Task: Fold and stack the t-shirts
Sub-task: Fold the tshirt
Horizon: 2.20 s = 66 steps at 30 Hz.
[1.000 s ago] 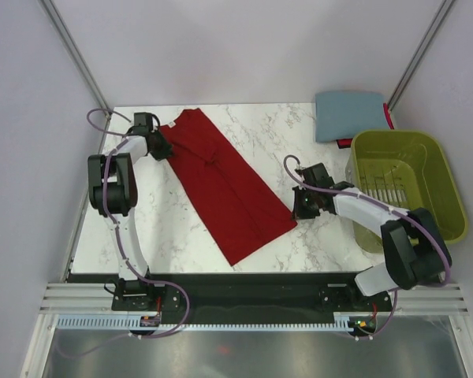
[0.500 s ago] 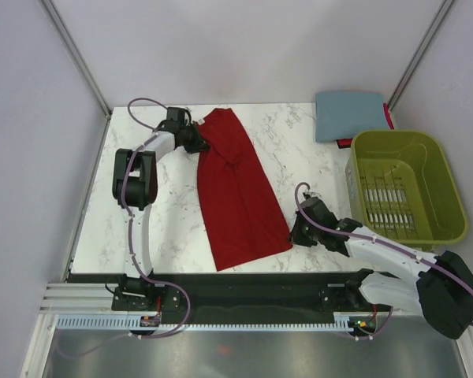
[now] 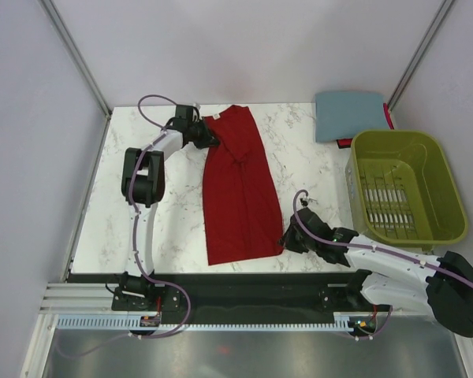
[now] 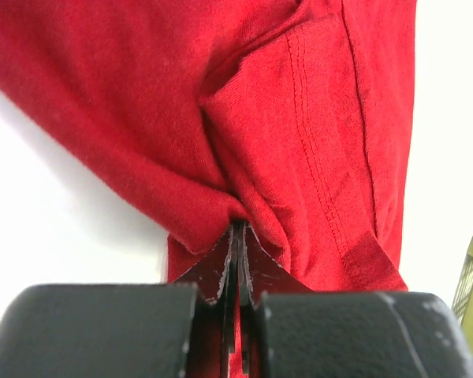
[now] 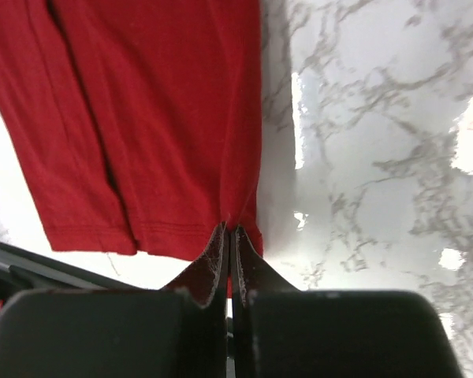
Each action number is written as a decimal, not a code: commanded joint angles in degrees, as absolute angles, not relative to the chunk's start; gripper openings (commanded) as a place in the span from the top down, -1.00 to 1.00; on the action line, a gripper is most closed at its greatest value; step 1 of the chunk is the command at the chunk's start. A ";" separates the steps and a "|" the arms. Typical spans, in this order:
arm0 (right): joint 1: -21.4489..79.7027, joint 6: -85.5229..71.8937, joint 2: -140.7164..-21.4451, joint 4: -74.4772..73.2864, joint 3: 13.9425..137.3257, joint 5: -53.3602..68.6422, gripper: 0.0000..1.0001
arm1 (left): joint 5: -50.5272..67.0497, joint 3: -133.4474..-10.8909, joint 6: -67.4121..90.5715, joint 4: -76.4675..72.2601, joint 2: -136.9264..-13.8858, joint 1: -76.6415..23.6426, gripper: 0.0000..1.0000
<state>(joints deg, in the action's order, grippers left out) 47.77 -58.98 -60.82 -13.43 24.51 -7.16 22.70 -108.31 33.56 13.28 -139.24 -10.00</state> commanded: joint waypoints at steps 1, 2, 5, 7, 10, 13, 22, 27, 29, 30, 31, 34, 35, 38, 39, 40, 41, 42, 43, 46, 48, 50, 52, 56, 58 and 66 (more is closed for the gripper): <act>50.62 -63.54 -61.08 -10.11 25.83 -10.28 1.00 | 24.26 -110.74 34.36 13.54 -141.68 -11.77 0.95; 51.93 -63.63 -61.52 -10.11 26.36 -10.89 1.00 | 25.13 -110.39 35.24 12.49 -141.85 -12.04 0.95; 54.31 -63.90 -63.89 -10.46 28.47 -12.48 1.00 | 27.33 -109.69 37.26 9.68 -143.17 -12.48 0.95; 55.19 -64.42 -65.47 -10.72 29.35 -13.88 1.00 | 27.60 -111.69 37.62 9.49 -144.22 -12.74 0.95; 55.72 -64.95 -66.97 -11.42 29.62 -14.85 0.98 | 27.69 -115.90 35.79 12.55 -145.46 -12.48 0.95; 56.16 -65.82 -66.71 -12.21 29.18 -15.47 0.98 | 23.04 -117.86 31.84 18.36 -144.15 -11.00 0.95; 56.78 -64.52 -62.67 -16.68 29.44 -17.58 0.56 | 14.42 -120.06 22.86 28.12 -138.34 -8.26 0.79; 56.78 -61.88 -62.05 -20.30 32.78 -19.95 0.32 | 8.88 -119.97 21.18 30.84 -134.57 -8.00 0.67; 56.78 -61.09 -62.22 -20.92 33.57 -20.21 0.23 | 9.05 -119.80 20.57 33.82 -132.55 -8.00 0.67; 56.78 -60.13 -62.49 -21.27 34.36 -20.56 0.16 | 9.66 -118.66 20.39 34.97 -131.41 -8.00 0.66; 56.78 -59.77 -62.66 -22.31 34.80 -20.65 0.14 | 10.71 -117.35 20.13 35.76 -130.27 -8.09 0.64; 56.69 -58.28 -62.67 -24.86 36.56 -21.70 0.07 | 13.45 -106.29 21.08 36.04 -122.19 -8.52 0.63; 56.78 -57.92 -62.67 -25.57 37.00 -21.80 0.06 | 13.01 -102.78 21.96 35.95 -116.95 -8.61 0.64; 55.99 -55.90 -62.84 -27.51 38.93 -21.27 0.08 | 19.03 -88.11 25.05 35.25 -109.36 -9.22 0.72; 55.73 -55.03 -63.10 -27.51 39.81 -20.66 0.14 | 21.33 -80.15 24.70 33.59 -103.94 -10.01 0.72; 55.64 -53.71 -63.28 -27.51 40.08 -19.96 0.17 | 21.97 -76.41 23.48 33.66 -101.36 -12.89 0.72; 55.55 -53.01 -63.37 -27.34 40.34 -19.52 0.19 | 21.54 -72.81 22.60 33.66 -98.81 -14.83 0.71; 55.55 -52.30 -63.80 -26.81 40.69 -18.90 0.21 | 20.66 -66.07 22.07 34.18 -93.05 -17.03 0.69; 55.46 -51.69 -63.90 -26.63 40.78 -18.37 0.21 | 19.52 -62.70 23.19 34.28 -90.29 -20.88 0.67; 55.46 -49.75 -65.12 -25.14 40.69 -15.30 0.21 | 14.97 -51.97 28.02 34.37 -77.99 -27.85 0.58; 55.46 -49.92 -67.23 -24.96 41.66 -13.89 0.23 | 13.28 -46.25 33.02 34.02 -70.45 -31.36 0.53; 55.55 -50.53 -69.33 -24.44 42.62 -12.75 0.24 | 11.69 -40.64 36.19 32.88 -66.99 -31.73 0.45; 55.81 -51.41 -70.31 -23.91 43.33 -12.92 0.24 | 12.30 -36.84 40.33 29.90 -62.78 -31.82 0.42; 57.91 -54.31 -74.34 -23.12 45.52 -16.96 0.24 | 10.03 -28.58 43.68 27.34 -58.28 -31.73 0.32; 59.49 -55.28 -76.37 -22.06 46.23 -18.89 0.23 | 8.36 -26.55 44.29 26.81 -58.10 -31.73 0.23; 62.57 -56.95 -88.84 -23.11 54.22 -19.34 0.24 | 12.30 -21.00 44.31 19.51 -58.36 -31.73 0.21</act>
<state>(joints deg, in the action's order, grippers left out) 61.25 -55.24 -85.25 -23.33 49.93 -17.74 12.62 -21.98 43.59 23.79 -58.74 -31.86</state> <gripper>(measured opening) 0.382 0.406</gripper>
